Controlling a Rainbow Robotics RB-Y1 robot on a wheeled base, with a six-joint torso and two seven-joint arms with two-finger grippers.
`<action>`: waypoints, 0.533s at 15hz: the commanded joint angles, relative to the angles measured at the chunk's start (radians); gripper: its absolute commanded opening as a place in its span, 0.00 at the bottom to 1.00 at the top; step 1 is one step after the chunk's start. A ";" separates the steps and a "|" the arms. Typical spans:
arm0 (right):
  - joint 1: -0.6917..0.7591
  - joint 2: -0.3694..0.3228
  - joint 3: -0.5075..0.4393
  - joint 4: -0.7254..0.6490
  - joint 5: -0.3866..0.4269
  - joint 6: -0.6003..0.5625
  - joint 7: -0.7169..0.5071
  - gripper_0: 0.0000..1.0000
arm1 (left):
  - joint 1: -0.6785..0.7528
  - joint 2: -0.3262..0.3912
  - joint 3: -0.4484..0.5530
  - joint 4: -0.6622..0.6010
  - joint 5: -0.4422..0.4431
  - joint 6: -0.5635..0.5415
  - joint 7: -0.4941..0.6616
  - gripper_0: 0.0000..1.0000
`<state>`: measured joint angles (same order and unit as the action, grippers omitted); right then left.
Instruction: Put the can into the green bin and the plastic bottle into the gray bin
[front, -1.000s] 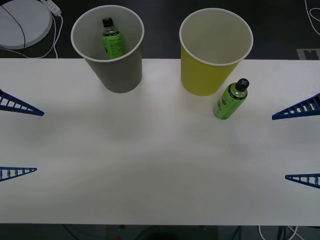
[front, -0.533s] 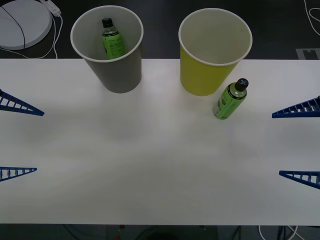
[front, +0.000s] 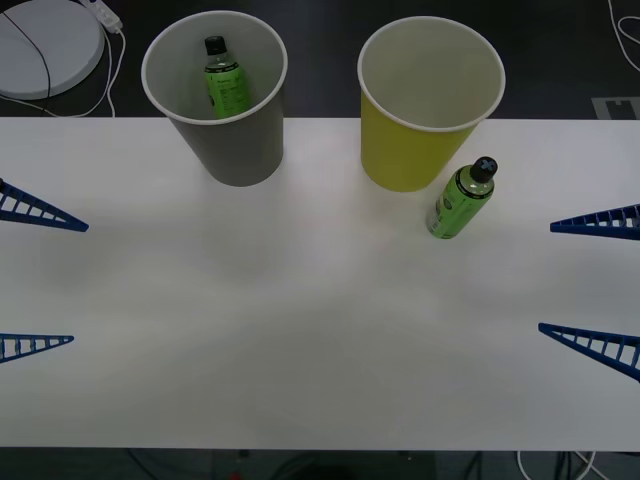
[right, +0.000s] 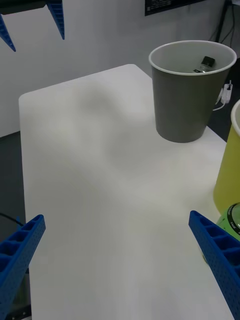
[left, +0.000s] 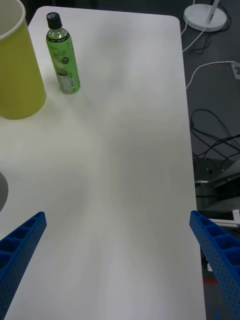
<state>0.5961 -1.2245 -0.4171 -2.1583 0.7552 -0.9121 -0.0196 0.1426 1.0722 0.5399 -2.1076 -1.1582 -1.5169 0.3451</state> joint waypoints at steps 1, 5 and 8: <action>0.039 0.000 0.014 0.000 0.000 0.064 0.029 1.00 | 0.000 0.000 0.000 0.000 0.000 0.000 0.000 1.00; 0.085 0.008 0.040 -0.002 -0.011 0.173 0.064 1.00 | 0.000 0.000 0.000 0.000 0.000 0.000 0.000 1.00; 0.139 0.017 0.040 -0.011 -0.034 0.251 0.089 1.00 | 0.000 0.000 0.000 0.000 0.000 0.000 0.000 1.00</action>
<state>0.7231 -1.2115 -0.3774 -2.1685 0.7269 -0.6783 0.0624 0.1426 1.0722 0.5399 -2.1076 -1.1582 -1.5169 0.3451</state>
